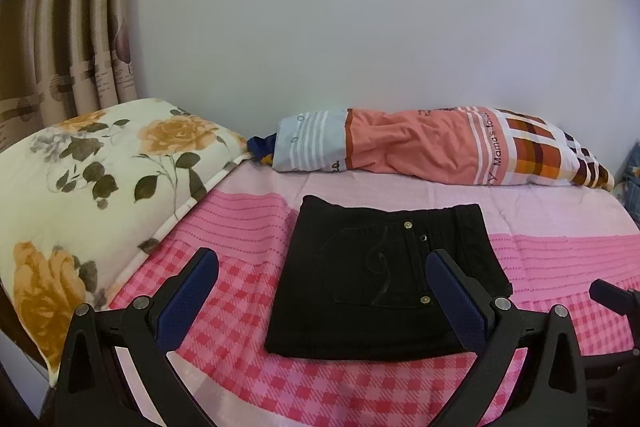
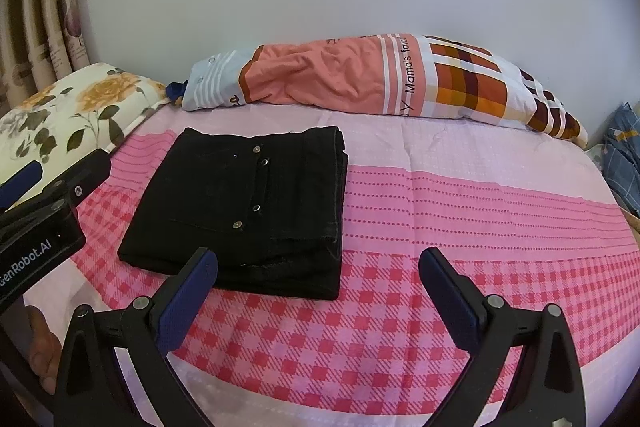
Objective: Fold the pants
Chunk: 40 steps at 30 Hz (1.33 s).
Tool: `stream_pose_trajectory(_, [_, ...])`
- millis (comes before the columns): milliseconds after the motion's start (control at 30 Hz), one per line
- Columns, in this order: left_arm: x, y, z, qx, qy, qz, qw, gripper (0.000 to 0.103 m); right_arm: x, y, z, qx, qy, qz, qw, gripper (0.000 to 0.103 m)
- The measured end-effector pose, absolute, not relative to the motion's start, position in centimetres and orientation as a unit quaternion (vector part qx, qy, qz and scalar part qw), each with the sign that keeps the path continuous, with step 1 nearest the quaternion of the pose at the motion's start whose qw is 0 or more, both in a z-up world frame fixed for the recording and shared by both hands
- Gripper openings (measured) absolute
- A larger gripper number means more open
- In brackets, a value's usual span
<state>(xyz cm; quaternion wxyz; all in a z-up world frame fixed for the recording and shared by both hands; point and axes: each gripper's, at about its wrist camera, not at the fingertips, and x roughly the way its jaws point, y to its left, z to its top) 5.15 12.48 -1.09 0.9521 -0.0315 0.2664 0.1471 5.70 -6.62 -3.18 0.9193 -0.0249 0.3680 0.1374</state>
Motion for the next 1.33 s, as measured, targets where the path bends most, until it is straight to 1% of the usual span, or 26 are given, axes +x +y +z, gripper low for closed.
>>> stream_pose_trajectory(900, [6.1,12.4,-1.8,-0.022,0.272,0.137,0.952,0.103,5.9,-6.8,-4.0,-0.025,0.375,0.138,0.916,0.099])
stream_pose_trajectory(1067, [5.8,11.8,-1.7,-0.001,0.251,0.143,0.957,0.103,6.3,-7.0,-4.3,-0.028,0.38,0.139,0.914,0.099])
stream_pose_trajectory(1333, [6.0,12.4,-0.7,-0.025,0.247,0.133,0.96,0.103,6.7,-6.9,-4.2,-0.029,0.38,0.138,0.914,0.099])
